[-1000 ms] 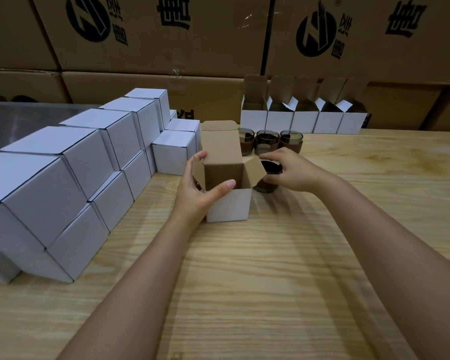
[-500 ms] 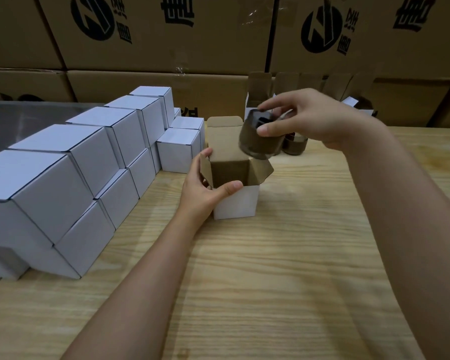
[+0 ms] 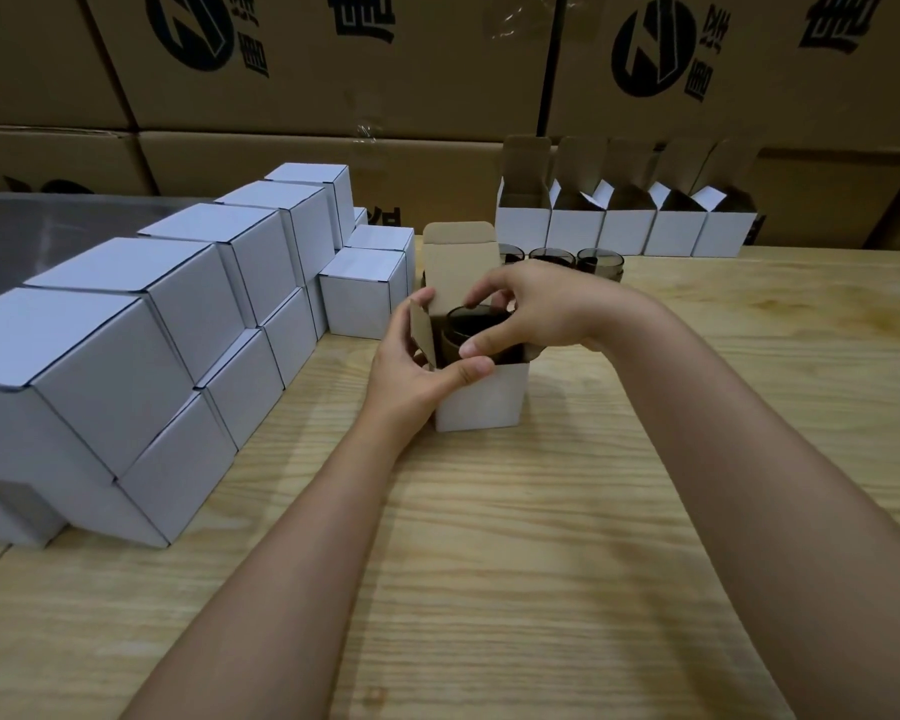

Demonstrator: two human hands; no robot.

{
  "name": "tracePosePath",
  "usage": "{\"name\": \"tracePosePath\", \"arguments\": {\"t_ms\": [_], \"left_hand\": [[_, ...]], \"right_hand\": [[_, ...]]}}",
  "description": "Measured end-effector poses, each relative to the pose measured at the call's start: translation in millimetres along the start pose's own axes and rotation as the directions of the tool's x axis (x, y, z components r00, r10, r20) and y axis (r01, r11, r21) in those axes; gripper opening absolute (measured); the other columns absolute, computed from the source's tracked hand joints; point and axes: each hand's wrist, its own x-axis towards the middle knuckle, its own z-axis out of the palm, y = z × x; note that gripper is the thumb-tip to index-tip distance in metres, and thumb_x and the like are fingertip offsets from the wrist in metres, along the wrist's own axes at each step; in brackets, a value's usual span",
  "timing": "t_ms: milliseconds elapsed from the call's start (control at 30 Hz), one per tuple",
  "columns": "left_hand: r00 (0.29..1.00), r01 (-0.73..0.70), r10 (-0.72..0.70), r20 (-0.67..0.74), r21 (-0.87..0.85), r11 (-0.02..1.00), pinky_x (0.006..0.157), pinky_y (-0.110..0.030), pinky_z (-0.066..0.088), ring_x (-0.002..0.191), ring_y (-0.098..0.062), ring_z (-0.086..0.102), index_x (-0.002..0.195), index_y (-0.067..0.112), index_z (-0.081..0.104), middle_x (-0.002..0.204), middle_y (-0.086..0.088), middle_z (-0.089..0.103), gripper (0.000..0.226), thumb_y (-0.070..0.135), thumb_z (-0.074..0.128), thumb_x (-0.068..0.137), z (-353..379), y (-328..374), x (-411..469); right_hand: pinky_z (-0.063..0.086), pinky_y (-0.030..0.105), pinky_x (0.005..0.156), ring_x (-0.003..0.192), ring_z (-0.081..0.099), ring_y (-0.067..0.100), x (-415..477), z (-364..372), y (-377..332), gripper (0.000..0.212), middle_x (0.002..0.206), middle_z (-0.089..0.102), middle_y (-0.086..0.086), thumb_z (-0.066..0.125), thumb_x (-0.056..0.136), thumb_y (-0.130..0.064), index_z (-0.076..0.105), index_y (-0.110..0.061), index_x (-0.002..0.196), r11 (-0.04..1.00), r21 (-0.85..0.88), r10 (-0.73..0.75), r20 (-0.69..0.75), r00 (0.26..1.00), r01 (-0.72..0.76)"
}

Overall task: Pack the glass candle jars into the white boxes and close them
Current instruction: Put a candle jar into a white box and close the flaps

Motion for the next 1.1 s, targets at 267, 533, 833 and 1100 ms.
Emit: {"name": "tracePosePath", "arguments": {"t_ms": [267, 533, 833, 1100], "left_hand": [[0.999, -0.027, 0.025, 0.030, 0.067, 0.997, 0.073, 0.003, 0.040, 0.100, 0.024, 0.049, 0.134, 0.032, 0.040, 0.117, 0.023, 0.052, 0.100, 0.030, 0.091, 0.047, 2.3, -5.3, 2.4], [0.999, -0.007, 0.005, 0.034, 0.053, 0.999, 0.079, -0.005, 0.045, 0.111, 0.002, 0.055, 0.137, 0.033, 0.039, 0.124, 0.012, 0.057, 0.106, 0.036, 0.093, 0.045, 3.0, -7.7, 3.5], [0.997, -0.064, 0.060, 0.043, 0.097, 0.993, 0.082, 0.008, 0.031, 0.116, 0.030, 0.029, 0.150, 0.042, 0.006, 0.135, 0.043, 0.030, 0.121, 0.048, 0.083, 0.057, 4.4, -1.0, -0.3], [0.991, -0.123, 0.114, 0.070, 0.141, 0.982, 0.095, -0.013, 0.040, 0.123, -0.009, 0.049, 0.124, 0.024, 0.059, 0.127, -0.003, 0.057, 0.061, 0.023, 0.083, 0.068, 5.9, -2.2, 0.1]], "right_hand": [[0.023, 0.046, 0.090, 0.116, 0.033, 0.026, 6.6, 13.9, -19.9, 0.074, 0.106, 0.052, 0.003, 0.061, 0.065, -0.077, 0.057, -0.022, 0.114, 0.858, -0.479, 0.153, -0.108, 0.982, -0.186], [0.026, 0.041, 0.087, 0.116, 0.042, 0.025, 3.7, 24.2, -8.7, 0.056, 0.105, 0.058, 0.000, 0.047, 0.080, -0.073, 0.065, -0.024, 0.101, 0.938, -0.299, 0.064, -0.349, 0.935, -0.176], [0.050, 0.035, 0.093, 0.115, 0.055, 0.021, -5.3, 64.0, 44.3, 0.035, 0.129, 0.055, 0.004, 0.044, 0.099, -0.007, 0.050, -0.020, 0.131, -0.022, 0.883, 0.458, -0.408, 0.790, 0.469], [0.053, 0.030, 0.088, 0.107, 0.062, 0.015, 4.0, 82.1, 38.0, 0.034, 0.115, 0.067, -0.004, 0.054, 0.095, -0.010, 0.052, -0.020, 0.127, 0.227, 0.911, 0.133, -0.379, 0.916, 0.344]]}}
